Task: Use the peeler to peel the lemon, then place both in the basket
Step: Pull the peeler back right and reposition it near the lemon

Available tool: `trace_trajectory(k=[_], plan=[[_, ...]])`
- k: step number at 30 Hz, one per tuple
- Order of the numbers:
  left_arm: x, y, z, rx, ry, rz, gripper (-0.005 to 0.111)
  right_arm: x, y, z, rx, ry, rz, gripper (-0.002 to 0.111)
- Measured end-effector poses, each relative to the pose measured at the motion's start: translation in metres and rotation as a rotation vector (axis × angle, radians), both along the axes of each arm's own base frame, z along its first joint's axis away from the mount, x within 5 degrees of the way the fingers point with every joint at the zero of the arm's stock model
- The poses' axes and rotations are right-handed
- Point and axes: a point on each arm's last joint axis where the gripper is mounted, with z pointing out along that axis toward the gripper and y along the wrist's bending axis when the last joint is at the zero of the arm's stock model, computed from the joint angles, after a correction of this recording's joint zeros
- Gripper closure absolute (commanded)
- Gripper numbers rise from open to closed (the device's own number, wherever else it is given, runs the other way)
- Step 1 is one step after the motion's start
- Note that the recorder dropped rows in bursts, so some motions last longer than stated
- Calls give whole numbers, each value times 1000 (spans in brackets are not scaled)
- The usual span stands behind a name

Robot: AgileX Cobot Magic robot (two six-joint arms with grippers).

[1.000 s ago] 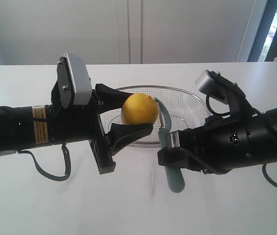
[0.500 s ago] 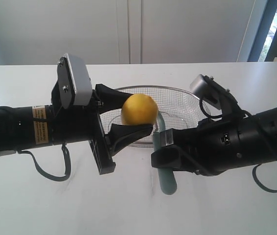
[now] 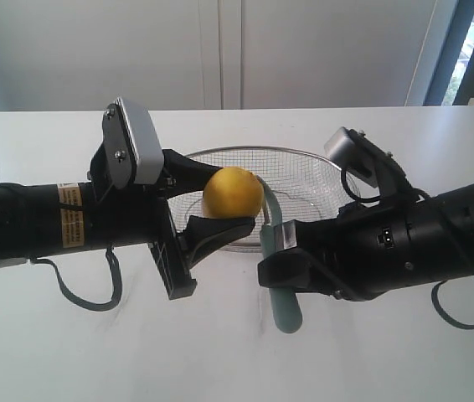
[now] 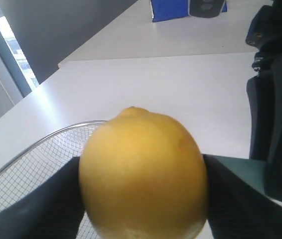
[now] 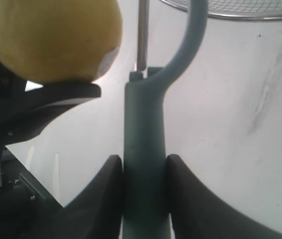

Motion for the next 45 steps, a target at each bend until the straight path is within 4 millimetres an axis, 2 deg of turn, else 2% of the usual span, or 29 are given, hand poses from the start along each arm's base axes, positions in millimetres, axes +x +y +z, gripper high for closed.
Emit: trace_trajectory(k=[5,17,26,31,36,40,43,45], plan=[[0,0,0,2,0,1,107,0,0,1,1,-5,-2,108],[1,1,-2,23,5,16,107,-10,-6,25,35,-112,-21,108],[1,1,-2,25,5,18,107,-38,-17,64,102,-284,-7,108],[1,1,-2,25,5,18,107,-57,-30,78,51,-369,-17,108],[1,1,-2,19,22,21,107,-61,-45,75,-93,-369,-92,108],[1,1,-2,16,25,21,107,-58,-50,62,-140,-349,-152,108],[1,1,-2,13,25,18,107,-52,-50,43,-169,-298,-177,108],[1,1,-2,11,24,17,107,-46,-47,22,-203,-223,-176,108]])
